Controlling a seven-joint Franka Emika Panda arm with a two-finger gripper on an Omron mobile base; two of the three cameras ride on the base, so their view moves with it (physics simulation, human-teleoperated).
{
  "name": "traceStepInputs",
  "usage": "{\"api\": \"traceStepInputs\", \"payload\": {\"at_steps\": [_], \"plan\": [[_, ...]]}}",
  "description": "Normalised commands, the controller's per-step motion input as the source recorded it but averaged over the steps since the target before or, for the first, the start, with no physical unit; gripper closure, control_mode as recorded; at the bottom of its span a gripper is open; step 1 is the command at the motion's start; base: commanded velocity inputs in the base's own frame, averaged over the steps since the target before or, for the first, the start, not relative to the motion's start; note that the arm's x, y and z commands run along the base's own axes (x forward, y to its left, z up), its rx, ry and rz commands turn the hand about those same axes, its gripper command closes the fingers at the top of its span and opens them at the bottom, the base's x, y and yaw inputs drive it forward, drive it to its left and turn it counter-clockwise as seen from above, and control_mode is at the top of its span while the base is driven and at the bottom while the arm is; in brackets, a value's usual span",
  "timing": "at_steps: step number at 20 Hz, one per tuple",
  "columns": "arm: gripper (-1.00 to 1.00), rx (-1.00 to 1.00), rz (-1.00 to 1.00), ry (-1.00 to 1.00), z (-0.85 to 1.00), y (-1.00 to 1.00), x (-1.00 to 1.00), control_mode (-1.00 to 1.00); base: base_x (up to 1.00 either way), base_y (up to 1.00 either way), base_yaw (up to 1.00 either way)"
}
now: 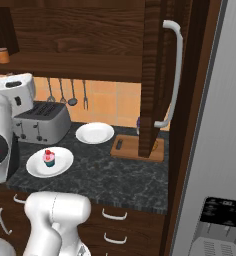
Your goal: From the different types of pastries on the counter, select a croissant and place it on the cutting board. Then retrieve a jar of jam from the cabinet and place it alongside the croissant on the cutting board.
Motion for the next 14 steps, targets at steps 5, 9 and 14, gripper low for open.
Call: {"api": "traceStepInputs", "payload": {"at_steps": [5,9,14], "plan": [[-1.00,0.07,-0.01,0.06,0.12,0.00,0.43,-1.00,0.00,0.00,0.00],[-1.00,-0.15,0.06,0.32,0.00,0.01,0.50,-1.00,0.00,0.00,0.00],[-1.00,-0.25,0.18,0.28,0.03,0.12,0.44,-1.00,0.00,0.00,0.00]]}}
